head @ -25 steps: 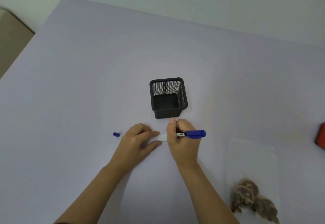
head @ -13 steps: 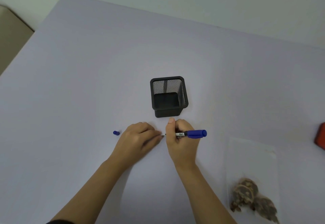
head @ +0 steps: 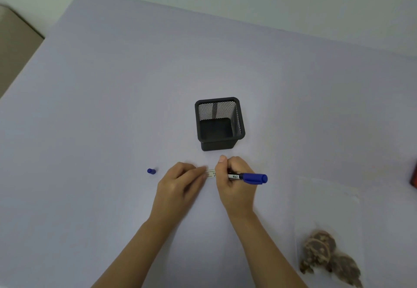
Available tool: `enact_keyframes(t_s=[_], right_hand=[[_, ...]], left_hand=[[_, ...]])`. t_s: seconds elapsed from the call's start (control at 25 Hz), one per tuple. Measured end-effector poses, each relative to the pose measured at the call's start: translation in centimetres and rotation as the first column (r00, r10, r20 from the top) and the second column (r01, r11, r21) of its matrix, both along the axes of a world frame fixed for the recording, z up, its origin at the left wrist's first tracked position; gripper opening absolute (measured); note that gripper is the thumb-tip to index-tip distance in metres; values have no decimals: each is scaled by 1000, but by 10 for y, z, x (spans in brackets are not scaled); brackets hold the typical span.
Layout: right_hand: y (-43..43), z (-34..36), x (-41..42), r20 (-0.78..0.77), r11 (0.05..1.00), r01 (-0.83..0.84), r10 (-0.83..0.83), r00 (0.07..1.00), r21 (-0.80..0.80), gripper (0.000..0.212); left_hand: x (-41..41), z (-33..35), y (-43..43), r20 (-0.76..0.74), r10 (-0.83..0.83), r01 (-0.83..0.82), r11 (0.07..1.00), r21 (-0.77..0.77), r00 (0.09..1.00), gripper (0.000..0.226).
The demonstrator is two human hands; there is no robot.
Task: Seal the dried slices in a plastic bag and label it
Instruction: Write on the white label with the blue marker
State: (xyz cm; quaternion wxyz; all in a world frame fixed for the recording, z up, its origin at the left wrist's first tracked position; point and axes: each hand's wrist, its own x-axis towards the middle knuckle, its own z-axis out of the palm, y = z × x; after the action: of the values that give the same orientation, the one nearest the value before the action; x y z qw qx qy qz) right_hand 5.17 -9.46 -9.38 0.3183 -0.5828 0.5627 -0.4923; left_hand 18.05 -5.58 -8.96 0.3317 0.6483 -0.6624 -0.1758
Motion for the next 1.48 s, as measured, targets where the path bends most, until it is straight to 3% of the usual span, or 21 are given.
enact_keyframes(t_s=[0.12, 0.52, 1.48], right_hand=[[-1, 0, 0, 11, 999, -29, 29, 1000, 12, 39], [-1, -1, 1, -10, 997, -64, 65, 998, 42, 29], [1, -5, 1, -17, 997, -61, 62, 998, 46, 37]], left_hand=[[-2, -4, -1, 60, 4, -3, 1000, -9, 998, 27], [-2, -7, -2, 58, 13, -13, 1000, 0, 998, 23], [-3, -6, -3, 61, 29, -29, 1000, 2, 998, 18]])
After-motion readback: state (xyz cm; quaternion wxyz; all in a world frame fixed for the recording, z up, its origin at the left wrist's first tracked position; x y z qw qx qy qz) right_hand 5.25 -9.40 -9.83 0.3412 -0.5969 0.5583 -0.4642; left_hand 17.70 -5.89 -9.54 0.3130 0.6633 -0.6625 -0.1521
